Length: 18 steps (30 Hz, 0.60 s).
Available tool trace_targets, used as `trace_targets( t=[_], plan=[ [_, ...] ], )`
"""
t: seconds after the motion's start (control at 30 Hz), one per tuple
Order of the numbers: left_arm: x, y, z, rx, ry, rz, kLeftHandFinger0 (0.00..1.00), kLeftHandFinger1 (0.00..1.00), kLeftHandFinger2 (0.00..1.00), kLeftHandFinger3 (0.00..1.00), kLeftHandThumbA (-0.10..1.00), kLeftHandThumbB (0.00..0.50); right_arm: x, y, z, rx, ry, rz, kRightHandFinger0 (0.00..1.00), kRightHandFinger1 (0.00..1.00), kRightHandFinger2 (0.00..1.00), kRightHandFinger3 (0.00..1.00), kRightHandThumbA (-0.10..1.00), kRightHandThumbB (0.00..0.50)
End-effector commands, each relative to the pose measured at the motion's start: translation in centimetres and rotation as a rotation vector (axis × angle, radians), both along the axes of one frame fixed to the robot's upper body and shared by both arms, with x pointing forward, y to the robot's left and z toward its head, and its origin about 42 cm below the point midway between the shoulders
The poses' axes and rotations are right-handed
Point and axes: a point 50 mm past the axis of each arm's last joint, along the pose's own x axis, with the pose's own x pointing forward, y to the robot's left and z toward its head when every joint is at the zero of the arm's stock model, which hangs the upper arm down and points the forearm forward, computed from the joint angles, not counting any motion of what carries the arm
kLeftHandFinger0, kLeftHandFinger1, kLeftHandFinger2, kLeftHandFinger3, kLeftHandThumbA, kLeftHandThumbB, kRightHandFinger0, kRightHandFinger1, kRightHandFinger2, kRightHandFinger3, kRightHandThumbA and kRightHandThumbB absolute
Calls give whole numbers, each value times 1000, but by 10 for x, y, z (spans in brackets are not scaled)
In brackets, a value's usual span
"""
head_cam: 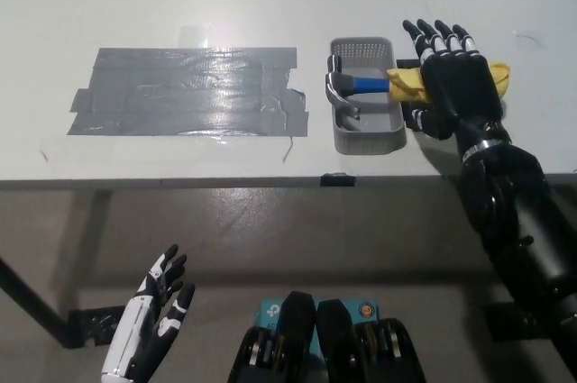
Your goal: The robot picks the hammer with right hand and hits the black area on the desk and places it back.
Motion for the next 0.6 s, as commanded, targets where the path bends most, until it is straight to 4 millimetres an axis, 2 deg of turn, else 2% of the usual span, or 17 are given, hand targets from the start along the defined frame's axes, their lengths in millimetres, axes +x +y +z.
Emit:
trace_targets(
  t=[0.0, 0.47, 0.57],
  plan=[
    [-2, 1, 11, 15, -72, -25, 1000, 1000, 1000, 1000, 821, 72, 15, -2, 33, -52, -112, -55, 1000, 1000, 1000, 1000, 778, 468],
    [-2, 2, 11, 9, -71, -33, 1000, 1000, 1000, 1000, 826, 35, 24, -6, 36, -76, -84, -69, 1000, 1000, 1000, 1000, 779, 456],
    [-4, 0, 11, 15, -68, -35, 1000, 1000, 1000, 1000, 842, 43, 25, -6, 34, -72, -79, -71, 1000, 1000, 1000, 1000, 786, 456]
  ],
)
